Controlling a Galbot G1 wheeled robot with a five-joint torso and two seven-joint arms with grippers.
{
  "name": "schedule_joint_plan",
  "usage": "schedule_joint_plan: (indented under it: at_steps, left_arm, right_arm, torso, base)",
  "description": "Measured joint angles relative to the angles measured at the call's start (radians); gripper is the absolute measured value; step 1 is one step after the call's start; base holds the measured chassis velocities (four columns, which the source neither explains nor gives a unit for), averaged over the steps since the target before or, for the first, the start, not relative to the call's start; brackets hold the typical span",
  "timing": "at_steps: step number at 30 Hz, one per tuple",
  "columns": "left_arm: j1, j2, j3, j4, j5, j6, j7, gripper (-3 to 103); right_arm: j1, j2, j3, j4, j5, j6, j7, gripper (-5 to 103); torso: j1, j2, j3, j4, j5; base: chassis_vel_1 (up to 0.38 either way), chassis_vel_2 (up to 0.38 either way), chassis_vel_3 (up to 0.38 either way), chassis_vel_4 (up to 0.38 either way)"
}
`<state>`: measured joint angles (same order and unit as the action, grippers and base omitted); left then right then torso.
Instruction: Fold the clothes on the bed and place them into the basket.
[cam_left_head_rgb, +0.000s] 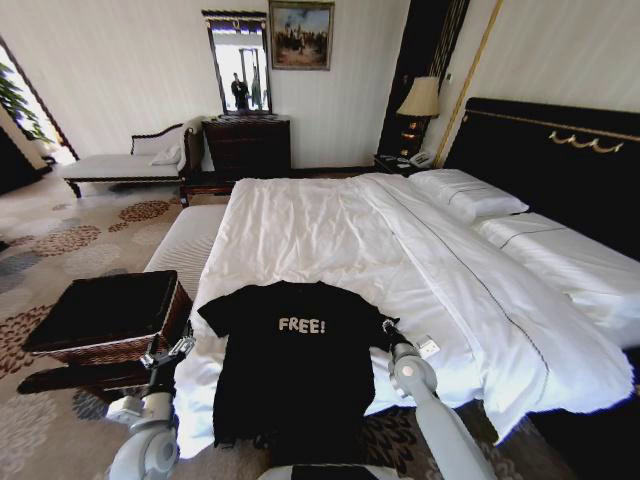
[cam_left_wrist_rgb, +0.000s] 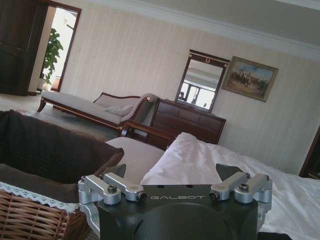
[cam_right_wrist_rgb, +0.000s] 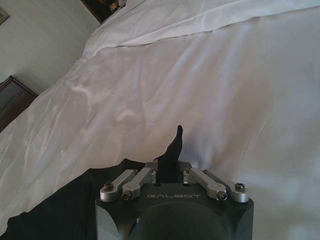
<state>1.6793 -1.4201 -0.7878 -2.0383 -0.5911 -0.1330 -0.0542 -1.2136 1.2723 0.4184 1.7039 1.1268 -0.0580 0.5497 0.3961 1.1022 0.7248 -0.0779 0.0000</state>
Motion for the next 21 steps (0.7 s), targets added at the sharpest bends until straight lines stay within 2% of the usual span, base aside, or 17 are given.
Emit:
schedule_joint_plan:
  at_steps: [2, 3, 5, 7, 12, 21]
  left_arm:
    - [0.001, -0.002, 0.000, -0.001, 0.002, 0.000, -0.001, 100]
    - [0.001, -0.002, 0.000, -0.001, 0.002, 0.000, -0.001, 100]
    - [0.003, -0.003, 0.001, -0.003, 0.004, 0.000, -0.002, 100]
    - [0.004, -0.003, 0.001, -0.003, 0.005, -0.001, -0.002, 100]
    - [0.008, -0.004, 0.001, -0.003, 0.009, -0.002, -0.003, 100]
    - [0.004, -0.005, 0.008, 0.008, 0.018, -0.002, -0.009, 100]
  right_arm:
    - [-0.002, -0.002, 0.000, 0.006, -0.004, 0.001, -0.001, 14]
    - [-0.002, -0.002, 0.000, 0.006, -0.004, 0.001, -0.001, 14]
    - [-0.002, -0.003, 0.000, 0.009, -0.011, 0.007, -0.002, 4]
    - [-0.002, -0.003, -0.001, 0.010, -0.015, 0.009, -0.004, 2]
    - [-0.002, -0.004, -0.013, 0.030, -0.040, 0.025, -0.028, 0]
    - [0.008, 0.009, -0.103, 0.085, -0.130, 0.059, -0.090, 0]
  torso:
    - [0.000, 0.000, 0.000, 0.0000, 0.0000]
    - [0.000, 0.000, 0.000, 0.0000, 0.0000]
    - [0.000, 0.000, 0.000, 0.0000, 0.0000]
    - [0.000, 0.000, 0.000, 0.0000, 0.0000]
    - [0.000, 0.000, 0.000, -0.0001, -0.0001]
    - [0.000, 0.000, 0.000, 0.0000, -0.0003]
  base:
    - [0.000, 0.000, 0.000, 0.000]
    - [0.000, 0.000, 0.000, 0.000]
    - [0.000, 0.000, 0.000, 0.000]
    - [0.000, 0.000, 0.000, 0.000]
    - [0.000, 0.000, 0.000, 0.000]
    - [0.000, 0.000, 0.000, 0.000]
